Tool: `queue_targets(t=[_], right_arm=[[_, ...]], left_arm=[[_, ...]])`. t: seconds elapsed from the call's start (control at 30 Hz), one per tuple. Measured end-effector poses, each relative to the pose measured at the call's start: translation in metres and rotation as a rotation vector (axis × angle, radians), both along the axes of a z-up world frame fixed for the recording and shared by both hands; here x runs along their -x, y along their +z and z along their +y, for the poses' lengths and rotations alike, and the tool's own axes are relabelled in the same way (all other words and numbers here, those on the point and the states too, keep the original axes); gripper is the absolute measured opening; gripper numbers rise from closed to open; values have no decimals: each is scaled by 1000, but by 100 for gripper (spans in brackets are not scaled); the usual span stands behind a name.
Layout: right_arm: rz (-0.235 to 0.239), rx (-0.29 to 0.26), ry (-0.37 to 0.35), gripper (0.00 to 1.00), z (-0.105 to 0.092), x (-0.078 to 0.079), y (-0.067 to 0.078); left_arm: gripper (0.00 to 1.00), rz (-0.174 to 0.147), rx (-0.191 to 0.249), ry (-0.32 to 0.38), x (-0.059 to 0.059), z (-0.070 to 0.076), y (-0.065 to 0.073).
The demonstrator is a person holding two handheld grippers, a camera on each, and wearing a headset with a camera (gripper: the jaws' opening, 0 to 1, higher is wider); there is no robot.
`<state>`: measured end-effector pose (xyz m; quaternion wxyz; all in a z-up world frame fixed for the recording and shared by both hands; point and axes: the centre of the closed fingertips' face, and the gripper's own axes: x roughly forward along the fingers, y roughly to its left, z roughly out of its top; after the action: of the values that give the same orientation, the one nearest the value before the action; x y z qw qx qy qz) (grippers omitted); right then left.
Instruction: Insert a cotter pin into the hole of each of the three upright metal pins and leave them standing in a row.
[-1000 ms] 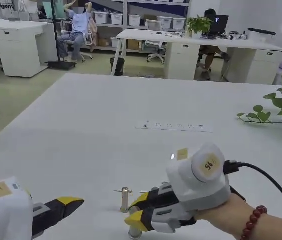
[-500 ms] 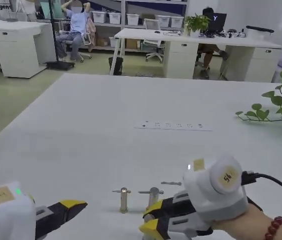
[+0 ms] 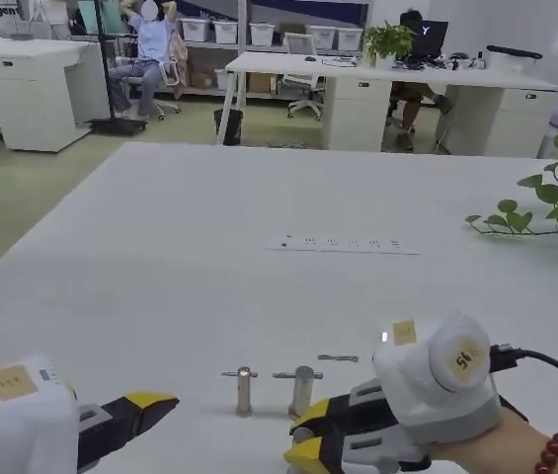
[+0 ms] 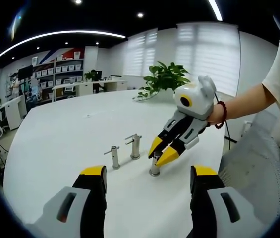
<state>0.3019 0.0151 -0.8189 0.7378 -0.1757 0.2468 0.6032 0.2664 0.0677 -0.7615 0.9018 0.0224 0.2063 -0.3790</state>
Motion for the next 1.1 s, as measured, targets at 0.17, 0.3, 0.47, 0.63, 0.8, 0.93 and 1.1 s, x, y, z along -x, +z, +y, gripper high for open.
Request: queue_targets(t=[0.17,0.3,0.47,0.63,0.8,0.93,1.1], right_arm=[[-7,-22,15,15,1,0,0],[5,-41,5,17,-1,0,0],[27,-51,-6,22,-4,2,2],[31,-51,-18,24,-14,3,6],[21,-18,-33,28,-27,-3,8],[17,4,-67,30,-41,-15,6],[22,28,-103,30,-52,-28,5]], left_arm=[[68,-1,-3,-7,0,-1,0],[69,-5,-16,-19,0,-2,-1],[70,-3,-21,-22,0,-3,-1],[71,-4,-19,-19,-2,-3,-1],[73,-6,-17,-16,-3,-4,-1],[74,-6,-15,-19,-4,-5,-1],[75,-7,-14,-19,-6,-6,-1]])
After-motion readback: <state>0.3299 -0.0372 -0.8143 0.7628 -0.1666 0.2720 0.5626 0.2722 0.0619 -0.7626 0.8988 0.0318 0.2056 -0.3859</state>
